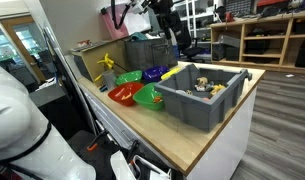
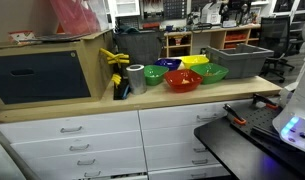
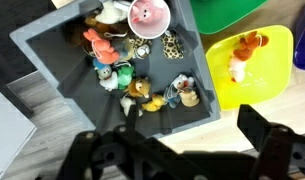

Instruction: Put the brown doll in the red cup

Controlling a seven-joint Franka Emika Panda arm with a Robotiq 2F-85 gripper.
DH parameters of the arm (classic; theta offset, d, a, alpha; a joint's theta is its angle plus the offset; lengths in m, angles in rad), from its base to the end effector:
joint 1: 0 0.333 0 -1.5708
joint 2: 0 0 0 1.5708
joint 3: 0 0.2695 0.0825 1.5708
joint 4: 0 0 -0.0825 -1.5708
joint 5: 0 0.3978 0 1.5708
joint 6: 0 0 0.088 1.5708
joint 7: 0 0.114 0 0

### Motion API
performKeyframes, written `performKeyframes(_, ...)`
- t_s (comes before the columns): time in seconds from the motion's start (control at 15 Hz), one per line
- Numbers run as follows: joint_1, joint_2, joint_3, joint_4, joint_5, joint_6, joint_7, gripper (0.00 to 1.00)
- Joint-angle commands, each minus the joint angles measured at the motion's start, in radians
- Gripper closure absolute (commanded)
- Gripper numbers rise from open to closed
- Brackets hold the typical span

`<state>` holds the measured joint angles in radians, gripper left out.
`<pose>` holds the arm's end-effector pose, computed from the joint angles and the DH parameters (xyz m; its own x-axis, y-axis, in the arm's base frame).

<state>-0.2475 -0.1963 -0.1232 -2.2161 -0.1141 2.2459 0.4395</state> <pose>0.4961 -0.1979 0.4230 0.7102 -0.6643 0.2332 -0.6790 -0.7338 -0.0228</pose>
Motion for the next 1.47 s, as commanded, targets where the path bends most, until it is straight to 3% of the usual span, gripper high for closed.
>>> performKeyframes(0.0,0.005,0.002,-0.008,0.012,-0.001,-0.004,0.0,0.0)
performKeyframes(0.33,0.006,0.004,-0.002,0.022,-0.001,-0.01,0.018,0.0)
performKeyframes(0.6,0.002,0.112,-0.044,0.094,0.08,-0.208,-0.062,0.0)
performKeyframes(0.73,-0.02,0.182,-0.076,0.132,0.063,-0.237,-0.04,0.0)
performKeyframes(1.07,-0.053,0.375,-0.16,0.235,0.116,-0.218,-0.005,0.0)
performKeyframes(1.4,-0.058,0.542,-0.182,0.324,0.2,-0.205,0.028,0.0)
